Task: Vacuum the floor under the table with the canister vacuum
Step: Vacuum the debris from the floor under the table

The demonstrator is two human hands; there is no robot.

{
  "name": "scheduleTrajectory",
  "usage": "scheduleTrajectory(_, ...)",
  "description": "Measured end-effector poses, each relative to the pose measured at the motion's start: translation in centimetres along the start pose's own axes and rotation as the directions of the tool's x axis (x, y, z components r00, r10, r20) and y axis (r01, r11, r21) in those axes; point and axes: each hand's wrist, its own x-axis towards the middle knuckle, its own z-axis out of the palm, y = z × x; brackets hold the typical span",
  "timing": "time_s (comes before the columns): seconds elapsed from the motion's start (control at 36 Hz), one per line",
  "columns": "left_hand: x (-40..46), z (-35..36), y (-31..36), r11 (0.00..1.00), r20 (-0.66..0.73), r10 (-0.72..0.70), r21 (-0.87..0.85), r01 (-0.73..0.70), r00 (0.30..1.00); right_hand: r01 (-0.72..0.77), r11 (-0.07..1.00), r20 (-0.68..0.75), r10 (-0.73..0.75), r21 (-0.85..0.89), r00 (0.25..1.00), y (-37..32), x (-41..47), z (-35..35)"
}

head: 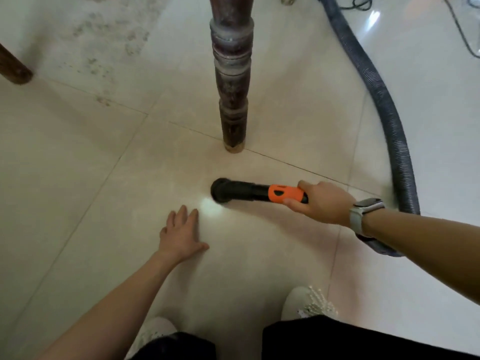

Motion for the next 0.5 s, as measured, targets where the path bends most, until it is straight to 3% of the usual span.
scheduleTrajectory(0.11, 0.4, 0.3, 0.8, 0.999, -0.030, -0.006, 0.041, 0.007, 1.000, 0.027, 1.000, 0.053, -0.026, -0.016, 0.998, 1.0, -1.0, -0.1)
scheduleTrajectory(0.28, 0.7, 0.6, 1.1, 0.997, -0.064, 0.004, 0.073, 0.000, 0.998, -0.280, 0.960, -0.143, 0.274, -0.025, 0.951, 6.8, -0.7, -2.3)
scheduleTrajectory(0.36, 1.0, 0.6, 1.7, 0.995, -0.068, 0.021, 0.096, -0.015, 0.997, -0.353, 0.936, -0.126, 0.352, 0.020, 0.927, 7.5, -1.1, -2.3)
scheduleTrajectory(0.44, 1.2, 0.5, 2.1, 0.992, -0.067, 0.042, 0.118, -0.034, 0.997, -0.349, 0.927, -0.058, 0.359, 0.135, 0.932, 6.2, -1.3, -1.4)
scheduleTrajectory(0.5, 1.3, 0.4, 2.3, 0.993, -0.073, 0.046, 0.111, -0.038, 0.996, -0.279, 0.944, -0.020, 0.287, 0.178, 0.958, 4.9, -1.6, -0.4)
